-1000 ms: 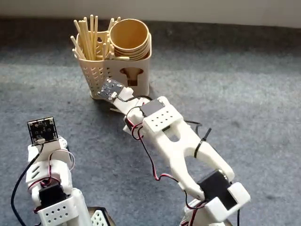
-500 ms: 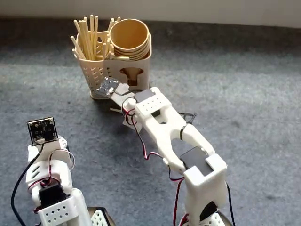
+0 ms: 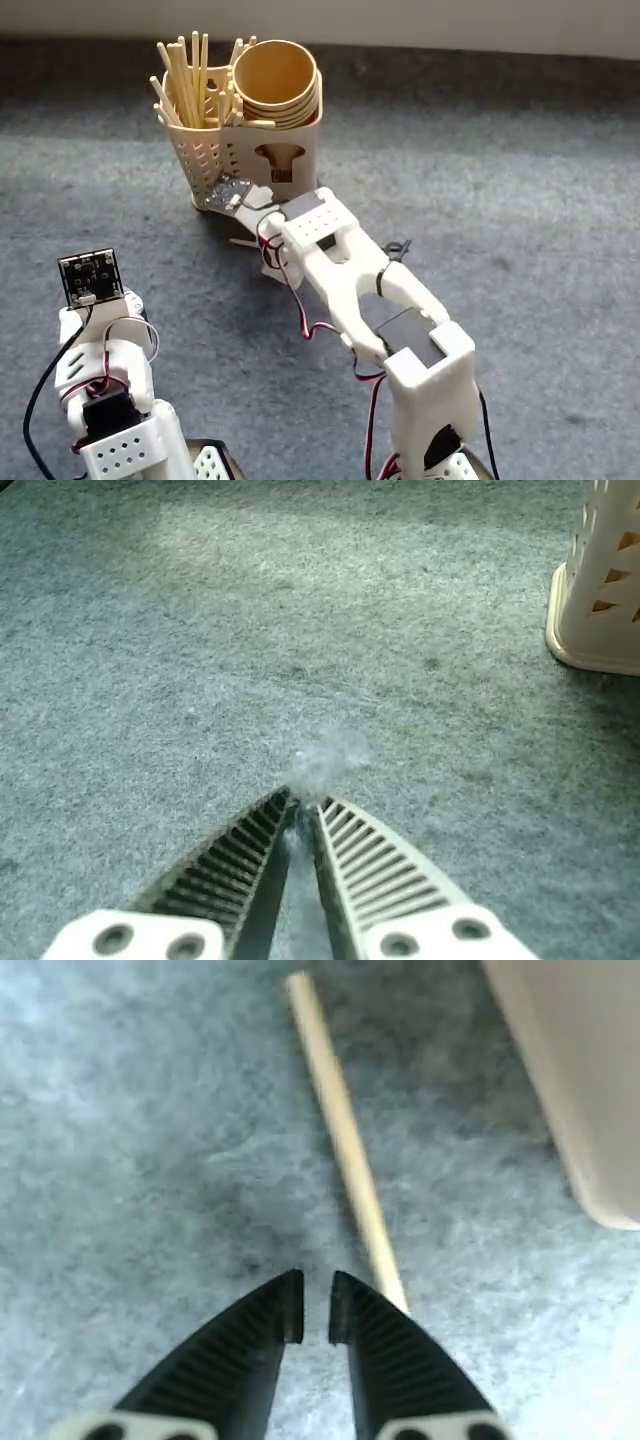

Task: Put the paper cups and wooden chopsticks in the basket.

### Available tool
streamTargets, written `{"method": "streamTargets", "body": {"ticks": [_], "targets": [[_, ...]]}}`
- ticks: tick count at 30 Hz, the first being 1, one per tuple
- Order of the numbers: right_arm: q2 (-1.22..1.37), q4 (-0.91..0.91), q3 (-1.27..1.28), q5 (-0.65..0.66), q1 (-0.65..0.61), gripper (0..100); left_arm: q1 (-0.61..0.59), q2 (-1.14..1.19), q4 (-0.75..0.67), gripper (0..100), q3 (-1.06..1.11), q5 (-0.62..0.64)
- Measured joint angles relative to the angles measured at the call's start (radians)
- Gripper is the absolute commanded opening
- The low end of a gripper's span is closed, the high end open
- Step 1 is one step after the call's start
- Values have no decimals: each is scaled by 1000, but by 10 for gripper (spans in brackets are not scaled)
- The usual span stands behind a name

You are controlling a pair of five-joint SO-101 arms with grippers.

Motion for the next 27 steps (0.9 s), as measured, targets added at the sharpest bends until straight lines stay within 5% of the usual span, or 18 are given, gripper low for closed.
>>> {"method": "streamTargets", "body": {"ticks": [14,20,27], "targets": [[-130,32,31,0,-18,93,0,0,0,18,0,0],[-201,-135,209,0,-18,231,0,0,0,18,0,0],[-201,-327,305,0,-9,237,0,0,0,18,0,0]]}}
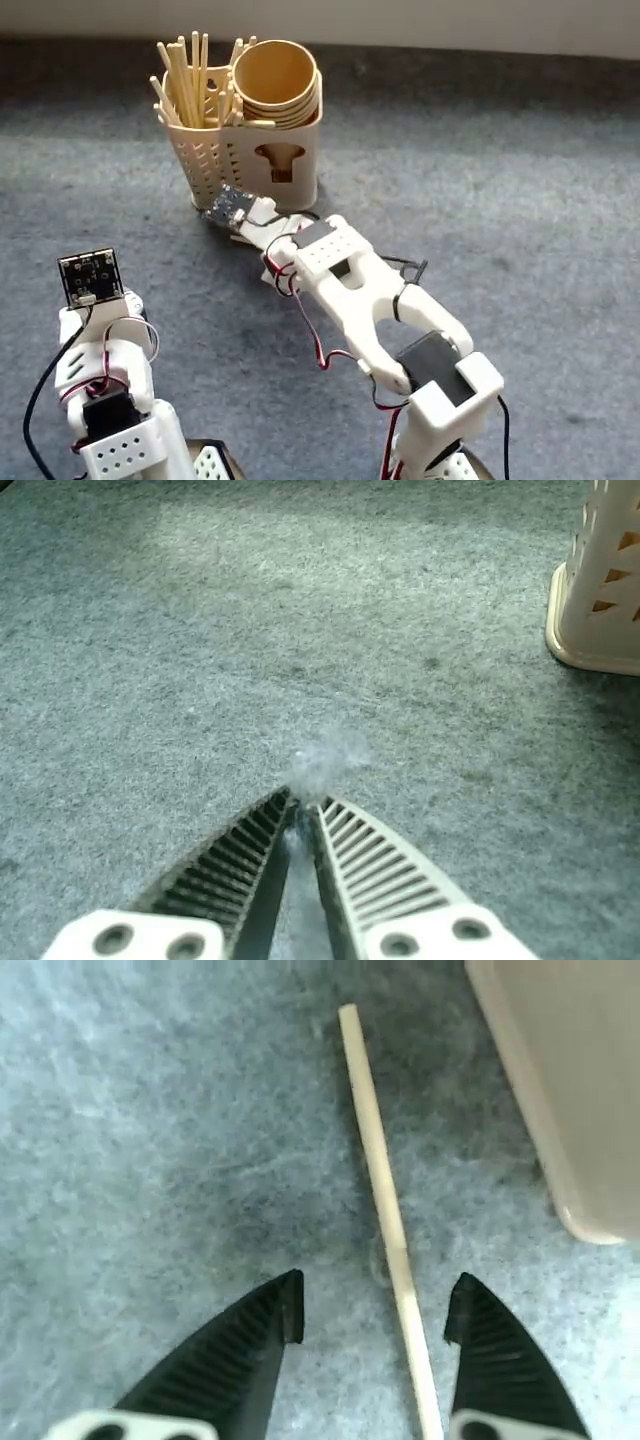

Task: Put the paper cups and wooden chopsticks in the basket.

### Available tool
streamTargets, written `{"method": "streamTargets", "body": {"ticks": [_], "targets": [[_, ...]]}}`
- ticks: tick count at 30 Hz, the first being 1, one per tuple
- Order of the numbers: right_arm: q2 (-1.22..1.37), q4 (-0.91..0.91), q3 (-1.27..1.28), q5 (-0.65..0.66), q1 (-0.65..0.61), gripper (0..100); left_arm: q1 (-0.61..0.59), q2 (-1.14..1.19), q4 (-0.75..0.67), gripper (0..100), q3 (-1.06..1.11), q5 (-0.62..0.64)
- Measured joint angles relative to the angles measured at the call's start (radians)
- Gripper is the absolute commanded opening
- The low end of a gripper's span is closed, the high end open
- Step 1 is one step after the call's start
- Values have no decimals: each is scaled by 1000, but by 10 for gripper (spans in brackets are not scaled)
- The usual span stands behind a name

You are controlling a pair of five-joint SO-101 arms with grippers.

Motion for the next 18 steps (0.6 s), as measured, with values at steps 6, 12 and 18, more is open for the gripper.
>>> {"method": "streamTargets", "body": {"ticks": [6,12,18], "targets": [[23,-97,2,0,26,237,0,0,0,18,0,0],[115,-107,-2,9,28,129,0,0,0,18,0,0],[101,-25,-15,114,29,8,0,0,0,18,0,0]]}}
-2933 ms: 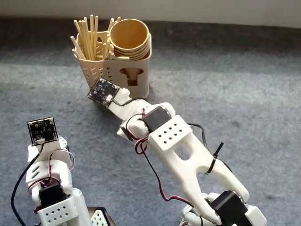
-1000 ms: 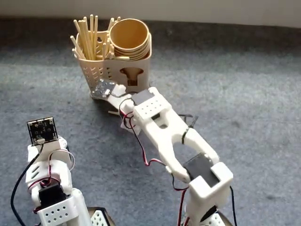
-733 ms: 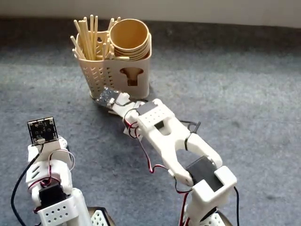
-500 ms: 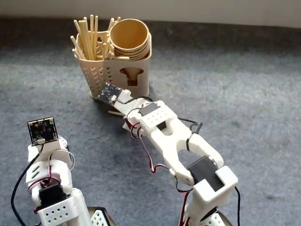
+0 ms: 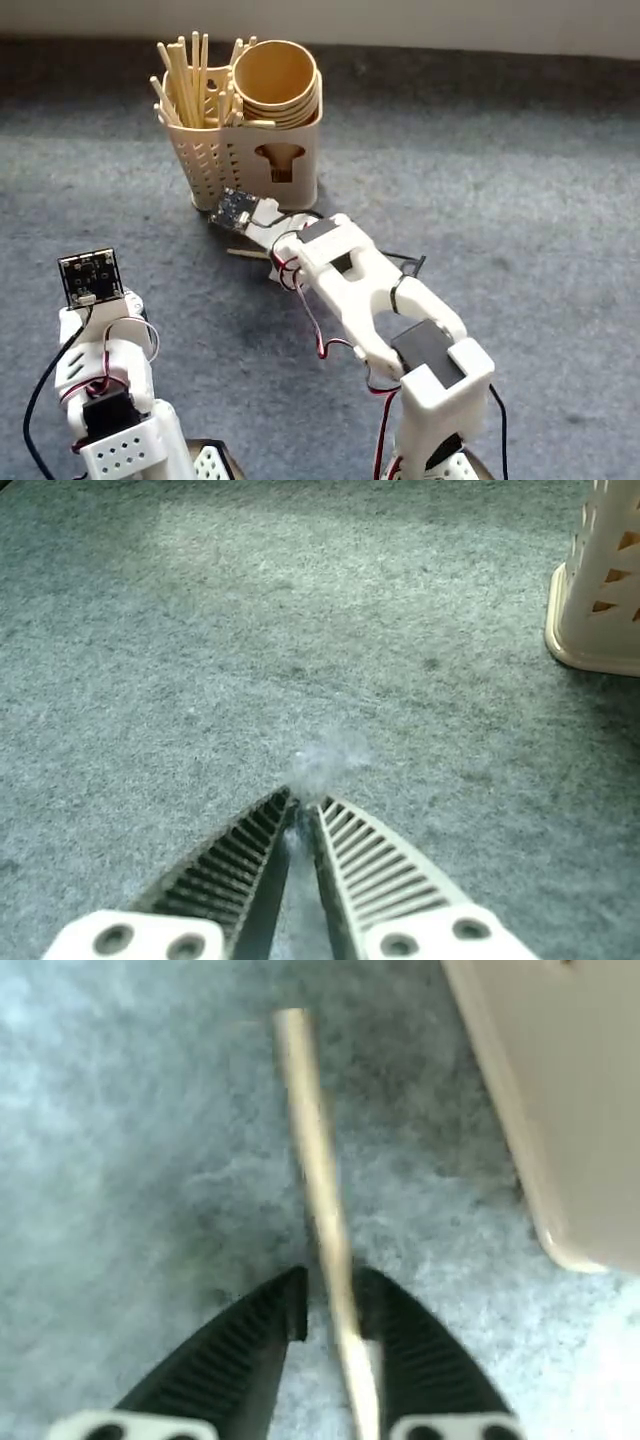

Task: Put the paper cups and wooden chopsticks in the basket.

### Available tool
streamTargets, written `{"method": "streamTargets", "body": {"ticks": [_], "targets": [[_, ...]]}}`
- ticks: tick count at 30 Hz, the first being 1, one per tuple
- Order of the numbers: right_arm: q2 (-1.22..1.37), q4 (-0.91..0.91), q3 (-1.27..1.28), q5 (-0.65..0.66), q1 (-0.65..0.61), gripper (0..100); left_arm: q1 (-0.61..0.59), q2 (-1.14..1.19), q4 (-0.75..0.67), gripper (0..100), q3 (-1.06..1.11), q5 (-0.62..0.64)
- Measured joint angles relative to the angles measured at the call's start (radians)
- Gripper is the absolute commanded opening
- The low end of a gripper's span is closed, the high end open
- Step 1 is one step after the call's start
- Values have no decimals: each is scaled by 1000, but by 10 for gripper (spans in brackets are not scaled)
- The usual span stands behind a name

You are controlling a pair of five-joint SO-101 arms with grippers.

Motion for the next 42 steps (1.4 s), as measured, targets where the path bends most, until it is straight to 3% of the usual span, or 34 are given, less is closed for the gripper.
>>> {"method": "streamTargets", "body": {"ticks": [14,27,34,42], "targets": [[-238,147,129,12,-38,6,0,0,0,18,0,0],[-638,58,348,-287,-133,6,0,0,0,18,0,0],[-723,54,348,-548,-135,6,0,0,0,18,0,0],[-815,-230,348,-621,-135,5,0,0,0,18,0,0]]}}
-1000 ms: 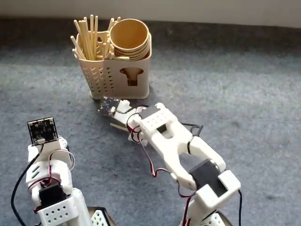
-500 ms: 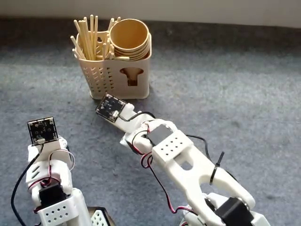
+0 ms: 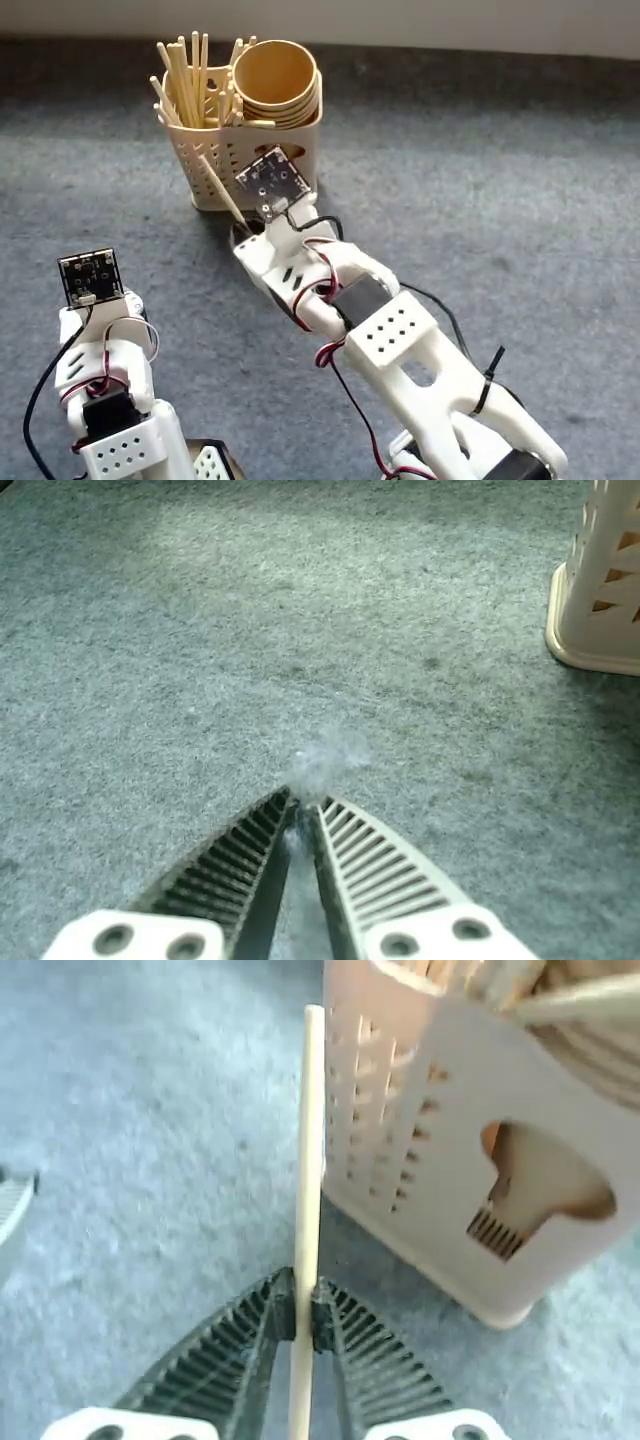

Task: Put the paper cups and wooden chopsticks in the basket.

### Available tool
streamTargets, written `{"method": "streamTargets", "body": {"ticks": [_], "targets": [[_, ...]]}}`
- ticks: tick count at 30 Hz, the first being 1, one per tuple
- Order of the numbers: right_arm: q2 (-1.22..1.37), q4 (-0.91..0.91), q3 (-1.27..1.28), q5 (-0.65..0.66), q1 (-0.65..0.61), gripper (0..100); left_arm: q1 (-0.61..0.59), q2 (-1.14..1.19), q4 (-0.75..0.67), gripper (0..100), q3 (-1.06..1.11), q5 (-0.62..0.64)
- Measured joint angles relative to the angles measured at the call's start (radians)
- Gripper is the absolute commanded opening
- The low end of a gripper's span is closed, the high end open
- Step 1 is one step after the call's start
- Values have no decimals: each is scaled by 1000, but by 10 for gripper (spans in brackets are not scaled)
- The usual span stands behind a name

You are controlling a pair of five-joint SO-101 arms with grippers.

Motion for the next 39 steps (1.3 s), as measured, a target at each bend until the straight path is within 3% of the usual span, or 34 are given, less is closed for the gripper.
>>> {"method": "streamTargets", "body": {"ticks": [11,19,28,39], "targets": [[-5,-546,0,0,0,5,0,0,0,18,0,0],[-5,-815,-3,0,0,5,0,0,0,18,0,0],[233,-948,-278,0,9,5,0,0,0,18,0,0],[678,-957,-695,0,69,5,0,0,0,18,0,0]]}}
